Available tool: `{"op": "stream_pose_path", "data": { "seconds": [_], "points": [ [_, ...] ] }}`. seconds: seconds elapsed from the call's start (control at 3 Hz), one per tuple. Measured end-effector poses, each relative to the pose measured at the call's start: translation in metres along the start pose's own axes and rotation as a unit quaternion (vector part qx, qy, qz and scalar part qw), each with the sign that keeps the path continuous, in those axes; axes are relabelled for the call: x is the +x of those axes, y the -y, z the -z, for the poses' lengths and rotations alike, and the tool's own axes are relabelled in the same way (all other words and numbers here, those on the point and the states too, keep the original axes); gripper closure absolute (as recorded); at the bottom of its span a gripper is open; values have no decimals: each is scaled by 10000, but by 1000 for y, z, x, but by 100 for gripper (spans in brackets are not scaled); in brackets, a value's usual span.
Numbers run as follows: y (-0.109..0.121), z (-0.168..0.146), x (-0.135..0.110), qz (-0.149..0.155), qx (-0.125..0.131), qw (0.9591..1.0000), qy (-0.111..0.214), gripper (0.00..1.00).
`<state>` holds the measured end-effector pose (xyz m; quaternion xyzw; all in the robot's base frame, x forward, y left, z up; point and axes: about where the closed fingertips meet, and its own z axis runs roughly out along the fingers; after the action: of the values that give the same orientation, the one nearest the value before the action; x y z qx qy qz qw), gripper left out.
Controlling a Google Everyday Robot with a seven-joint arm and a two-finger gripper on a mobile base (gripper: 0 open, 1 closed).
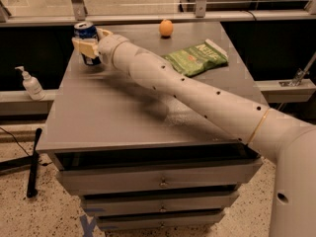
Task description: Place pepsi can upright
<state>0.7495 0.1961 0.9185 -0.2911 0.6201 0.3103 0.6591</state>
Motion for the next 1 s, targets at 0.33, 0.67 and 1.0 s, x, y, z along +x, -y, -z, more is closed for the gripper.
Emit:
{"op": "stream_pose_path", "data": {
  "seconds": [0.33,0.67,1.0],
  "points": [
    [-5,-2,7,111,-49,9999,-58,100],
    [-7,-1,13,226,-84,9995,-200,84],
    [-7,1,19,266,-86,9991,-303,61]
  ]
}}
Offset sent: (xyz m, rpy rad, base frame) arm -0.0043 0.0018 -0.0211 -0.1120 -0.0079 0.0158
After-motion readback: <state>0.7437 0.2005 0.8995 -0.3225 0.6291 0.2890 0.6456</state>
